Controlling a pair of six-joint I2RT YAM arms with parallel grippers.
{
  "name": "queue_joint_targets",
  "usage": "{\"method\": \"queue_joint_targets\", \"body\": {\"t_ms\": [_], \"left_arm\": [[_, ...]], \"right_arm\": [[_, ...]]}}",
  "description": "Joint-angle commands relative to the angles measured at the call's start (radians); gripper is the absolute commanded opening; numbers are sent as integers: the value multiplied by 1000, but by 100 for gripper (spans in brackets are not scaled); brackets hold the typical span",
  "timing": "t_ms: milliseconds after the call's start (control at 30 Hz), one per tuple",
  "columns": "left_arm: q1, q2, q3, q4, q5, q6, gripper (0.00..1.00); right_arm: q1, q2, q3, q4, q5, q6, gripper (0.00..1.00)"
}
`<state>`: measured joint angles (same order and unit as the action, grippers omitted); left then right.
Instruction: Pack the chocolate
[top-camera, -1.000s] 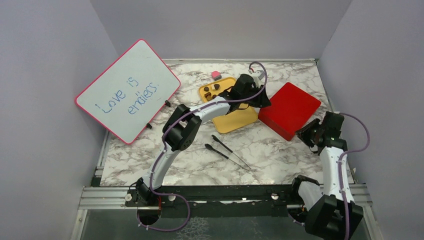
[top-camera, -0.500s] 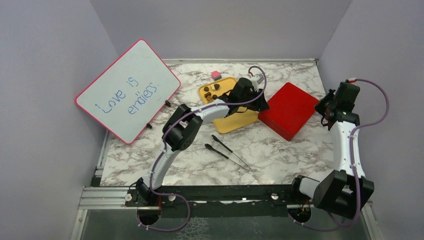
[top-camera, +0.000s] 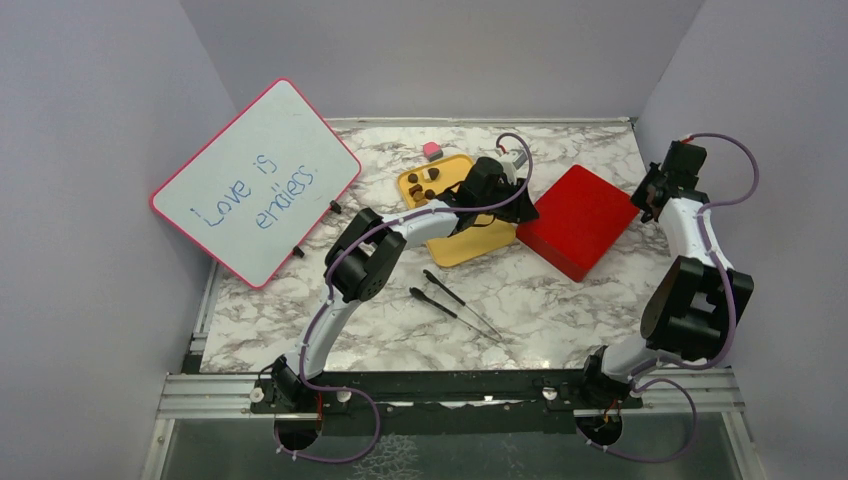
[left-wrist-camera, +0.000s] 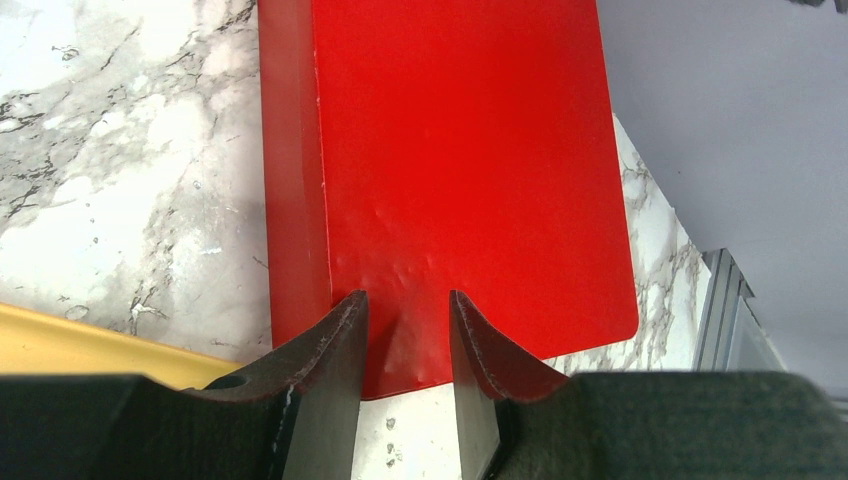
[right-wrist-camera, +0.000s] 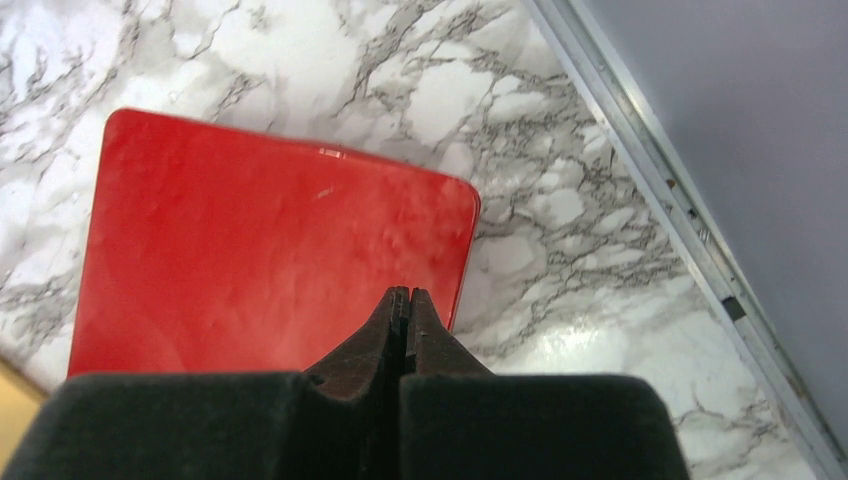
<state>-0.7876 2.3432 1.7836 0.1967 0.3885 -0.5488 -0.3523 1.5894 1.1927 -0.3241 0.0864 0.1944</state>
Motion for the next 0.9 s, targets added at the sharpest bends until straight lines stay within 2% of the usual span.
{"method": "queue_joint_targets", "body": {"t_ms": [0, 167, 300, 633, 867], "left_arm": [[-2, 45, -11, -15, 10, 29, 38], [-2, 50, -5, -23, 13, 31, 38], [-2, 51, -5, -28, 12, 33, 39], [-2, 47, 11, -23, 35, 24, 41], [-2, 45, 21, -7, 63, -4, 44]], "right_arm": [[1, 55, 52, 75, 73, -27, 1], [1, 153, 54, 111, 82, -21, 1], [2, 256, 97, -3, 147, 29, 1], [25, 126, 157, -33, 127, 13, 1], [26, 87, 121, -21, 160, 13, 1]]}}
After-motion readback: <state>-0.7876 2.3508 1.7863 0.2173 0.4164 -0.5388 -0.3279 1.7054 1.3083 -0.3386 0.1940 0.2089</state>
